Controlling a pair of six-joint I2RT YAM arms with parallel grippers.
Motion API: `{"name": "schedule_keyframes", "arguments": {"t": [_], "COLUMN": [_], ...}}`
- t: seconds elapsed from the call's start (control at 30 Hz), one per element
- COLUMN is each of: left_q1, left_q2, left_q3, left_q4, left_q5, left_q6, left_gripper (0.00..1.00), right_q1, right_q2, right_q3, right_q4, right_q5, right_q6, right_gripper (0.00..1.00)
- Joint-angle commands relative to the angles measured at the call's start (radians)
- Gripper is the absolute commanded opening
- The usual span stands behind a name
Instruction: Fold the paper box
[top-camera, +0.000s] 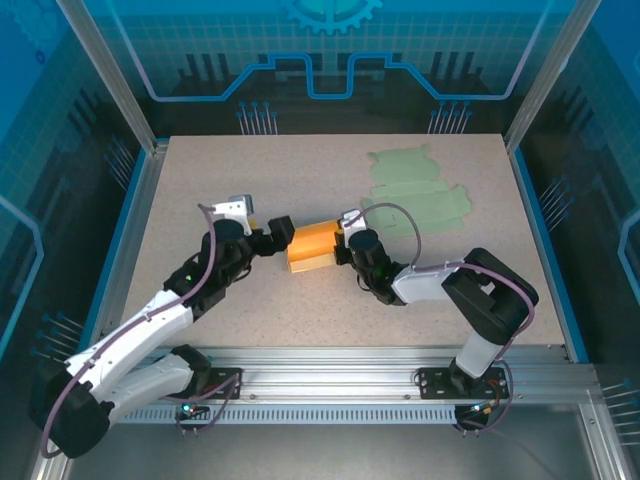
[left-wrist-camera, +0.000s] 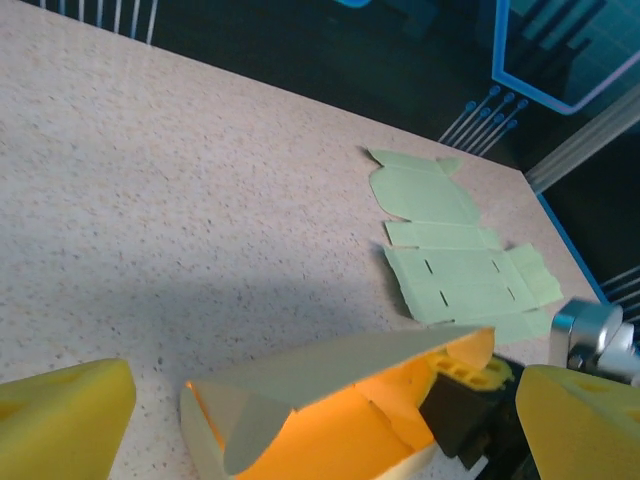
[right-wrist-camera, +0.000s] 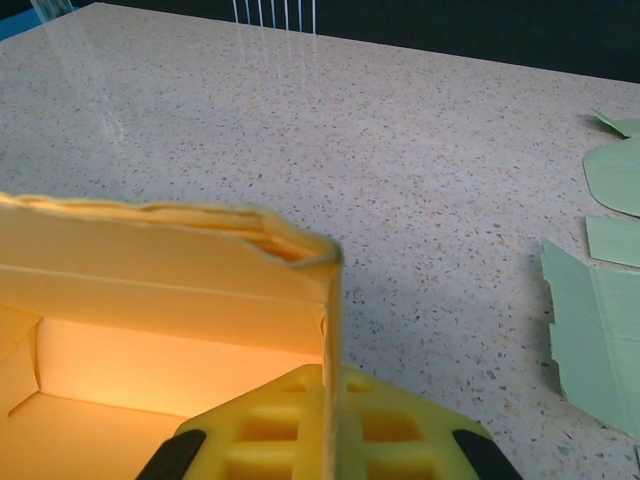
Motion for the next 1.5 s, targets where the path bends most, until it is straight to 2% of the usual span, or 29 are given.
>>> {"name": "schedule_keyframes", "arguments": {"t": [0.0,0.07,0.23,0.47,0.67,0.97,1.23,1.37,1.47], "left_q1": [-0.001,-0.002,0.0,0.0,0.006,0.07,0.079,0.078,0.078], "left_q2": [0.071,0.139,0.294,0.491,0.597,0.707,0.755,0.767,0.77], "left_q3": [0.148,0.217,0.322,0.38,0.356,0.305,0.291,0.278,0.263], "left_q4": [-0.194,-0.235,-0.235,-0.183,-0.154,-0.076,-0.048,-0.035,-0.019], "left_q5": [-0.048,-0.038,0.072,0.272,0.343,0.4,0.409,0.405,0.4], "left_q6": [0.038,0.058,0.112,0.039,-0.004,-0.057,-0.066,-0.07,-0.077], "left_gripper": [0.99,0.99,0.96,0.72,0.6,0.55,0.54,0.54,0.54], "right_q1": [0.024,0.025,0.036,0.054,0.055,0.069,0.087,0.082,0.036], "right_q2": [0.023,0.024,0.023,0.007,-0.041,-0.132,-0.327,-0.434,-0.45], "right_q3": [-0.05,-0.05,-0.053,-0.048,-0.049,-0.007,0.008,0.036,0.113], "right_q4": [-0.155,-0.159,-0.167,-0.2,-0.252,-0.396,-0.588,-0.692,-0.816], "right_q5": [0.001,0.004,0.02,0.052,0.069,0.056,-0.028,-0.046,-0.089], "right_q6": [-0.012,-0.013,-0.015,-0.015,-0.012,-0.014,-0.001,0.051,0.125], "right_gripper": [0.1,0.1,0.11,0.16,0.31,0.5,0.69,0.76,0.79]}}
